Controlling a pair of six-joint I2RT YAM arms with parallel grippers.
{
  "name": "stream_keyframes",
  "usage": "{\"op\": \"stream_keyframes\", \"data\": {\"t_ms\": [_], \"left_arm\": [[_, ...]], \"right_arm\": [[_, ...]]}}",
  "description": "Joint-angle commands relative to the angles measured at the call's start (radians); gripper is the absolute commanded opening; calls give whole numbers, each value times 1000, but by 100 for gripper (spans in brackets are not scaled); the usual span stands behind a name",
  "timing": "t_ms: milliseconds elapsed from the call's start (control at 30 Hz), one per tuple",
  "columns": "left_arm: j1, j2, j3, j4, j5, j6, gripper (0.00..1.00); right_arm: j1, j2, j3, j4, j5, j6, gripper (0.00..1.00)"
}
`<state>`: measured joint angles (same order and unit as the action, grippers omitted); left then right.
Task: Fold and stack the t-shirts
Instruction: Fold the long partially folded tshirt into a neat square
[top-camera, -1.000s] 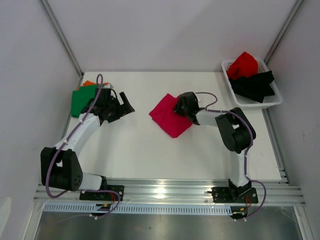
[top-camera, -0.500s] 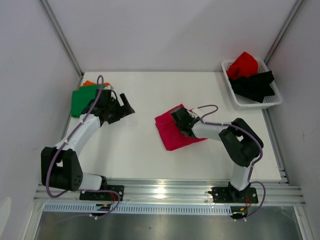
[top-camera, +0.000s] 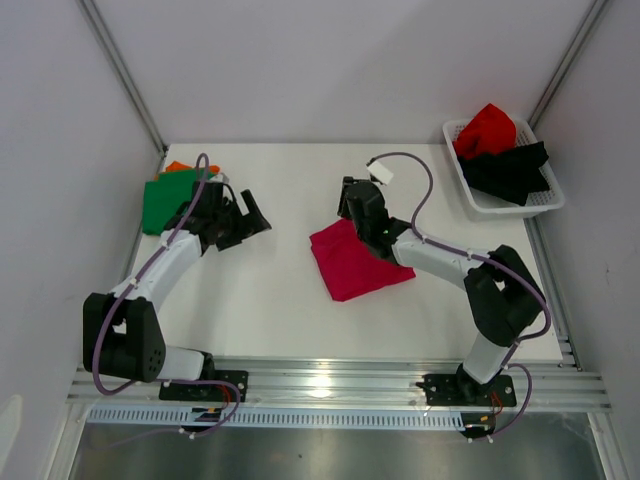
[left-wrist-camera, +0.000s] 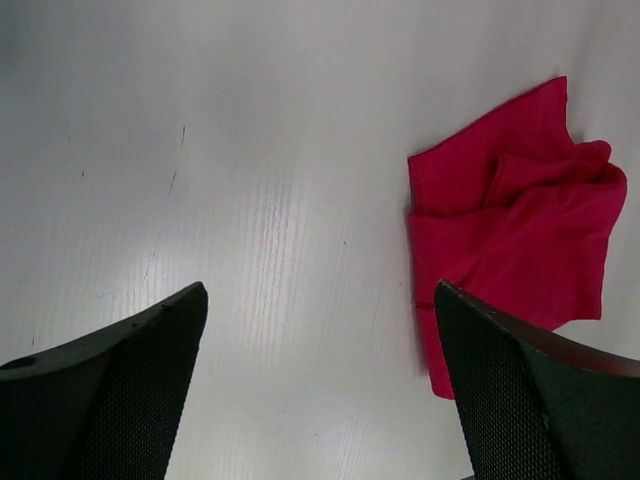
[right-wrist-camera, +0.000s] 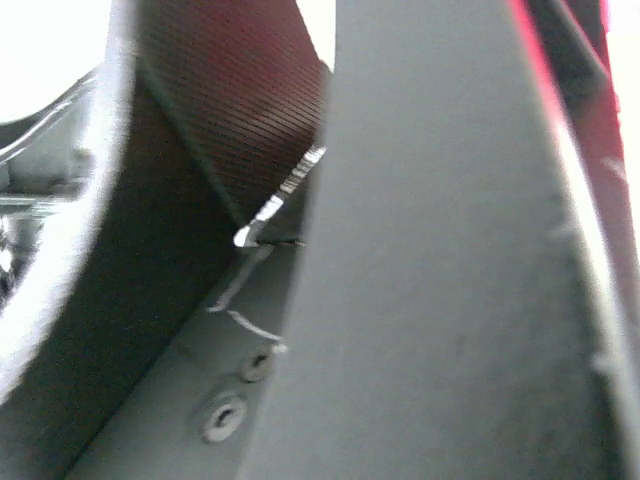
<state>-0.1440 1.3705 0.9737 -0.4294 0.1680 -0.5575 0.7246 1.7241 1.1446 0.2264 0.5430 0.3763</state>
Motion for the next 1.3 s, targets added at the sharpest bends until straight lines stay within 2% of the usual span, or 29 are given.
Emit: {"op": "stream_keyframes", "data": {"t_ms": [0,233,600,900,1100,1267], "left_arm": [[4,-24,-4,18,7,19,96],[4,-27,11,1,-5,22,96],[6,-21,20,-3,-12,22,96],[7,-25,25,-14,-21,30,96],[11,-34,14,-9,-10,21,96],[11,-34,17,3,1,18,96]], "right_arm": [[1,-20,58,-77,-101,-192,41],[-7,-23,24,-260,-252,-269,41],[-19,52,99,-594,-66,-203,39],[-88,179,148,-691,-71,-122,37],[-86,210,135,-792,-136,-36,37],[-45,180,63,-811,-198,41,37]]}}
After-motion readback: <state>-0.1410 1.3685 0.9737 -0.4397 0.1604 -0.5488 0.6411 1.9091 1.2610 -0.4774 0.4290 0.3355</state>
